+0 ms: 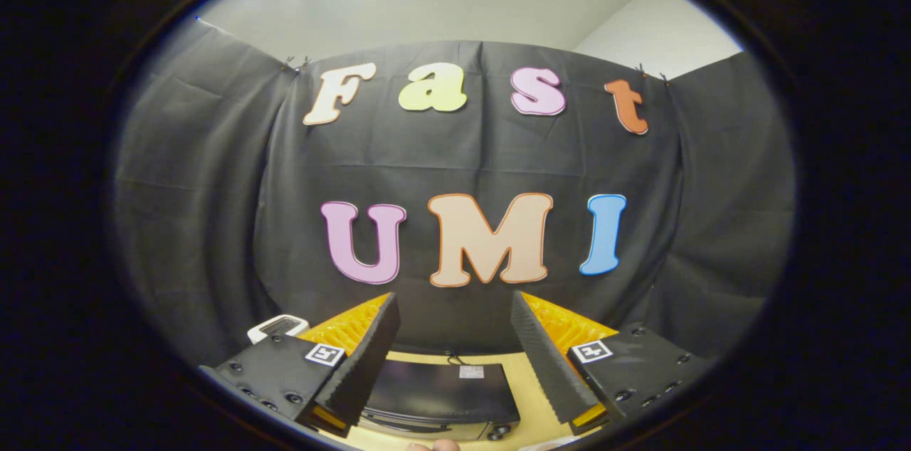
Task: Open the toaster oven, put the food inside, and close the toaster oven door.
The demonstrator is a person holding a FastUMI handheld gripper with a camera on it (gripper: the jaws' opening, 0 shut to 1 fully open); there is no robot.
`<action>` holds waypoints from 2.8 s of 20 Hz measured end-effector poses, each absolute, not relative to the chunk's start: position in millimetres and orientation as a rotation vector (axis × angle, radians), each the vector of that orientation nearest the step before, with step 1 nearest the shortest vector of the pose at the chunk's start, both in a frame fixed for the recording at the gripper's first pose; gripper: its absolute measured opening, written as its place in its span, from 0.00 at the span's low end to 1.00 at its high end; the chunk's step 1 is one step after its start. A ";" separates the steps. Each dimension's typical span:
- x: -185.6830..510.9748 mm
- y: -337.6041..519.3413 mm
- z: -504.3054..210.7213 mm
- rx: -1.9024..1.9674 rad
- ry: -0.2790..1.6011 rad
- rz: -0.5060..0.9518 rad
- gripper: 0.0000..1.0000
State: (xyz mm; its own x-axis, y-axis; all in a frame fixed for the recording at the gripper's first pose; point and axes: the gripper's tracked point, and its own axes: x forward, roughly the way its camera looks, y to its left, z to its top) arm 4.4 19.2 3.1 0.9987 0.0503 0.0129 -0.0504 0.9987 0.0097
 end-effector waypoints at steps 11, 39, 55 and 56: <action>20.7 25.1 -105.8 0.057 0.130 0.037 1.00; 8.1 76.8 -325.1 0.056 0.487 0.026 1.00; -99.5 66.0 -359.9 -0.008 0.605 0.015 1.00; -108.6 65.1 -366.8 -0.014 0.623 0.014 1.00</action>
